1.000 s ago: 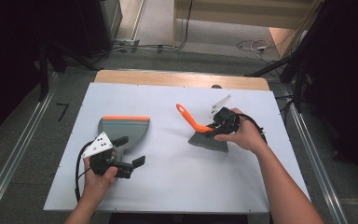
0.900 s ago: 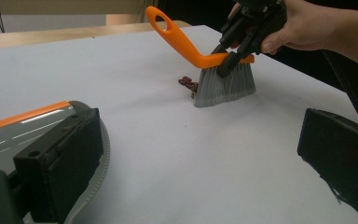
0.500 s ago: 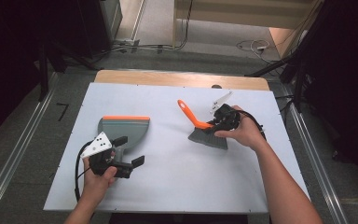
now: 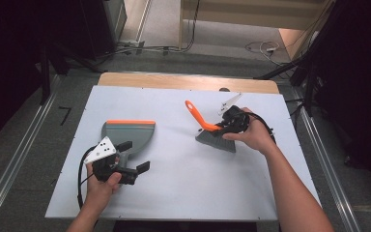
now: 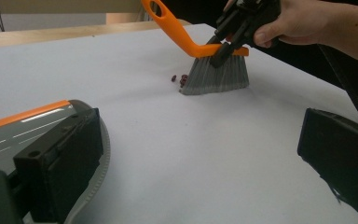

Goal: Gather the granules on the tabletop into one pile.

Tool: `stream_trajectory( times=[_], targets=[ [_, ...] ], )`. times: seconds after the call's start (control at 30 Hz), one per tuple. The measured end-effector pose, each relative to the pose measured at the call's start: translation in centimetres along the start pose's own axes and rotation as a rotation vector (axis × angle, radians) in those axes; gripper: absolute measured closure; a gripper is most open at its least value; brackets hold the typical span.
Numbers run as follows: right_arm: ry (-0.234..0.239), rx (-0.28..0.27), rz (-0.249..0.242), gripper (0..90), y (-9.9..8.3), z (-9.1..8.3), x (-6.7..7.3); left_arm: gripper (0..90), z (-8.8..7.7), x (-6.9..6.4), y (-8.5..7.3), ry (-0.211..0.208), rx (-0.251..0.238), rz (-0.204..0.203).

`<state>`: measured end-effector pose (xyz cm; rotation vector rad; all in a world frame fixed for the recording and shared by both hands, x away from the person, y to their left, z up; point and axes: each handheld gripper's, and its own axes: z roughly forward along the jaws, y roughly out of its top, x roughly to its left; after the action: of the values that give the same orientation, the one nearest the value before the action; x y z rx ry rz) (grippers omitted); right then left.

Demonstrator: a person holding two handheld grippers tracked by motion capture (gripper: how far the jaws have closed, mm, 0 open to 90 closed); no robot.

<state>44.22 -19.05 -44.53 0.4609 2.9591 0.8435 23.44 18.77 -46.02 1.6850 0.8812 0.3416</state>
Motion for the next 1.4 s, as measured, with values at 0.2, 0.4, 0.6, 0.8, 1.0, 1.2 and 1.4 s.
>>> stream_trajectory(
  times=[0.2,0.4,0.6,0.8,1.0,1.2,1.4],
  targets=[
    [0.025,0.016,0.011,67.7,0.2,-1.0,1.0,0.6,0.0,0.0,0.0,0.001,0.000,-0.002],
    [0.014,-0.046,0.118,67.6,1.4,-2.1,2.2,0.6,0.1,0.0,0.0,0.001,0.002,0.000],
    [-0.017,-0.087,0.351,67.6,3.5,-0.6,3.7,0.6,0.0,0.0,0.0,0.002,0.002,0.000],
    [-0.062,-0.088,0.603,67.8,3.2,2.0,2.6,0.6,-0.1,0.0,0.0,0.000,0.002,0.002],
    [-0.079,-0.089,0.735,67.7,0.7,1.8,1.1,0.6,-0.1,0.2,0.0,0.002,0.001,0.000],
    [-0.095,-0.096,0.785,67.6,-1.0,0.7,0.7,0.6,0.1,0.0,0.0,0.002,0.006,0.001],
    [-0.109,-0.100,0.799,67.6,-2.0,0.2,0.6,0.6,0.0,-0.1,0.1,0.003,0.004,0.000]
  ],
)
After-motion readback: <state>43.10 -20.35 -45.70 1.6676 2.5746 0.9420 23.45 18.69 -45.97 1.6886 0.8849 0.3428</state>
